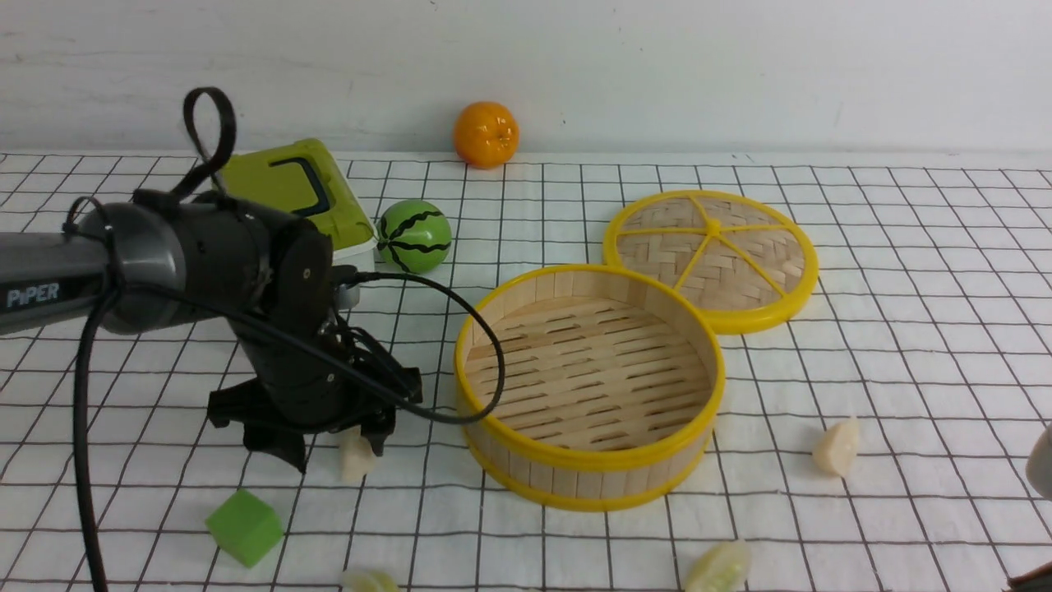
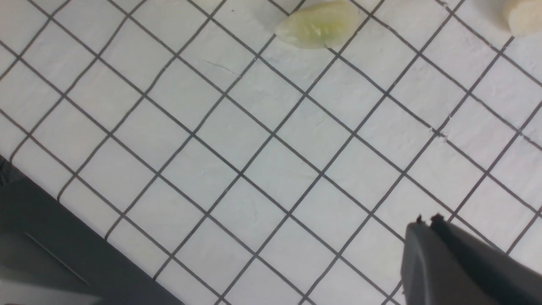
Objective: Put the dumplings into the steamer on the table with the white tablecloth.
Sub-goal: 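Reach for and grasp a dumpling on the table with the left gripper, then place the dumpling into the bamboo steamer basket with the left gripper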
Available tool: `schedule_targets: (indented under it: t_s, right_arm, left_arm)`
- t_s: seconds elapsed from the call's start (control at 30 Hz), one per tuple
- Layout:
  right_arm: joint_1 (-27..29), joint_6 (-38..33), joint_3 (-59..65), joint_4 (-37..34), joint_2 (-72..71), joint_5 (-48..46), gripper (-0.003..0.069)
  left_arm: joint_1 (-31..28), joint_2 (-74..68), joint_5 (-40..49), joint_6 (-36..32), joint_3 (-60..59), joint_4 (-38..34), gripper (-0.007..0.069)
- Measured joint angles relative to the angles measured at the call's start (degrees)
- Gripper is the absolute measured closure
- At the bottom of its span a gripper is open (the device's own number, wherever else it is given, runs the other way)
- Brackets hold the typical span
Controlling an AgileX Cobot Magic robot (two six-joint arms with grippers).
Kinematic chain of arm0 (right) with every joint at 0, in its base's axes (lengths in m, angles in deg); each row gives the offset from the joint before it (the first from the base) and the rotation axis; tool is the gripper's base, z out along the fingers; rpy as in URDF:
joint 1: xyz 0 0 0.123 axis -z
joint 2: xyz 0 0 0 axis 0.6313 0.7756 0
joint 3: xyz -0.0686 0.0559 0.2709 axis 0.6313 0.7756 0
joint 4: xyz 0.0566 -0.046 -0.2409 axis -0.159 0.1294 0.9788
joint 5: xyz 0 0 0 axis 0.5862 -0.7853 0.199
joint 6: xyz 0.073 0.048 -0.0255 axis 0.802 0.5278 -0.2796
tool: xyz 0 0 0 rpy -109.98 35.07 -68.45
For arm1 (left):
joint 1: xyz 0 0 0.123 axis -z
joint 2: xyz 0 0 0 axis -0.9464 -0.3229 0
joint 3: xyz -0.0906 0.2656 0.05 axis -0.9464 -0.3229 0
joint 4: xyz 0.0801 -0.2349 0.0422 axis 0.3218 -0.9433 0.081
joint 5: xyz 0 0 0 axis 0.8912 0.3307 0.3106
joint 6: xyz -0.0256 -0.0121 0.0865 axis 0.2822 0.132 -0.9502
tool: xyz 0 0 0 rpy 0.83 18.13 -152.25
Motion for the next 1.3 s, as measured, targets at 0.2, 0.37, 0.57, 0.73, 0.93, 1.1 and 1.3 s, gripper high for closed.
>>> schedule_targets:
  t_s: [0.2, 0.37, 0.57, 0.73, 0.93, 1.1, 1.3]
  right_arm:
    - [0.0, 0.0, 0.0, 1.36, 0.0, 0.18, 0.0656]
    - [0.0, 0.0, 0.0, 1.53, 0.0, 0.65, 0.0653]
    - [0.0, 0.0, 0.0, 1.58, 0.0, 0.72, 0.065]
    - [0.0, 0.82, 0.0, 1.7, 0.0, 2.44, 0.0646]
    - [0.0, 4.93, 0.0, 1.93, -0.19, 1.58, 0.0643]
    - [0.0, 6.01, 0.0, 1.93, -2.15, -2.79, 0.0639]
    - [0.0, 6.01, 0.0, 1.93, -6.08, -4.97, 0.0636]
  left_arm:
    - [0.07, -1.73, -2.45, -0.05, 0.11, 0.23, 0.0244]
    - [0.07, -1.8, -1.77, -2.05, 0.64, 1.28, 0.0389]
    - [1.4, 1.27, 7.71, -8.4, 7.94, 0.78, 0.0387]
    - [8.9, 3.66, 13.51, -12.64, 22.66, 0.3, 0.0387]
    - [17.94, -5.05, 16.63, -12.45, 37.57, -1.24, 0.0387]
    - [19.32, -16.22, 16.76, -7.72, 46.67, -1.8, 0.0387]
    - [18.95, -25.27, 16.82, -2.53, 53.49, -0.35, 0.0387]
